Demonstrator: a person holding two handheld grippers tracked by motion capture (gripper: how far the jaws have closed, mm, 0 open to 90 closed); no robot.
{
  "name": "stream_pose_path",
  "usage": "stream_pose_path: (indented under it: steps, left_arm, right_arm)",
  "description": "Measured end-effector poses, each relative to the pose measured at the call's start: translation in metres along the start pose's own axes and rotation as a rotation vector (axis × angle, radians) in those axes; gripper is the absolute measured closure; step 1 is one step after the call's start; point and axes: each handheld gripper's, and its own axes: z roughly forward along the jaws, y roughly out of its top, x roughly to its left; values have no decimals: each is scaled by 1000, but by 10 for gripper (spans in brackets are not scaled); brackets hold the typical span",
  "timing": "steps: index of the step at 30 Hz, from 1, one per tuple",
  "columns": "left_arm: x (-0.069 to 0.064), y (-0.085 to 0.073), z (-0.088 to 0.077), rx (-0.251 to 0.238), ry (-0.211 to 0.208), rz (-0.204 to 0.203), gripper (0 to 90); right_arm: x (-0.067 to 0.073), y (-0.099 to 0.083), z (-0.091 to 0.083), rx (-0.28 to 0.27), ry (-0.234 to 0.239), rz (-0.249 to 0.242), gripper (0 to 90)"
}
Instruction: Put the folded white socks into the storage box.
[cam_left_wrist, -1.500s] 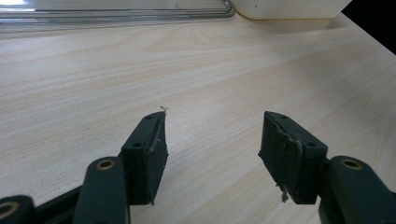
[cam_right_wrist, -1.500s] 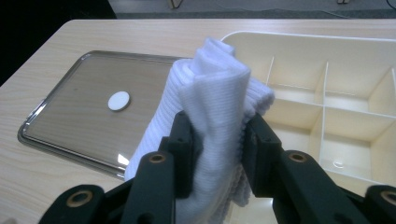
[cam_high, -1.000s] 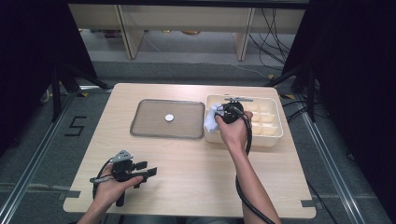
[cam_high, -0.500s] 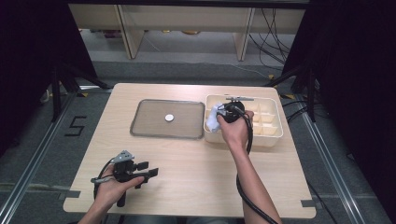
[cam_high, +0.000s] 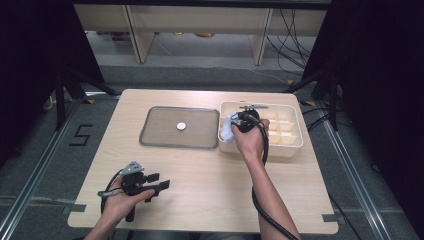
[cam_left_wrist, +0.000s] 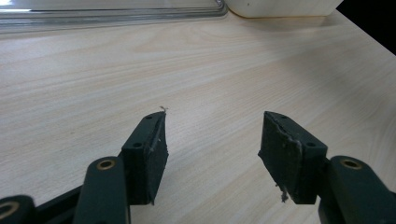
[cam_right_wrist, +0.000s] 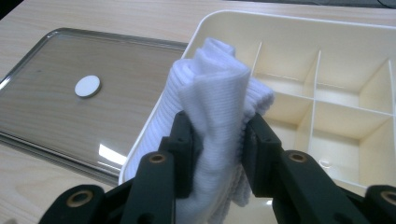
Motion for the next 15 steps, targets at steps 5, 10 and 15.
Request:
stream_pose_path:
  steps: [5,10,15]
  left_arm:
    - [-2,-2,5,20,-12,11,402]
    - [-3,-3,6,24,-16,11,402]
    - [-4,-3,4,19,-16,9,402]
  right_arm:
    - [1,3,3,0,-11,-35,686]
    - [4,5,7,19,-12,-43,685]
    - [3,8,9,25,-38,-60,686]
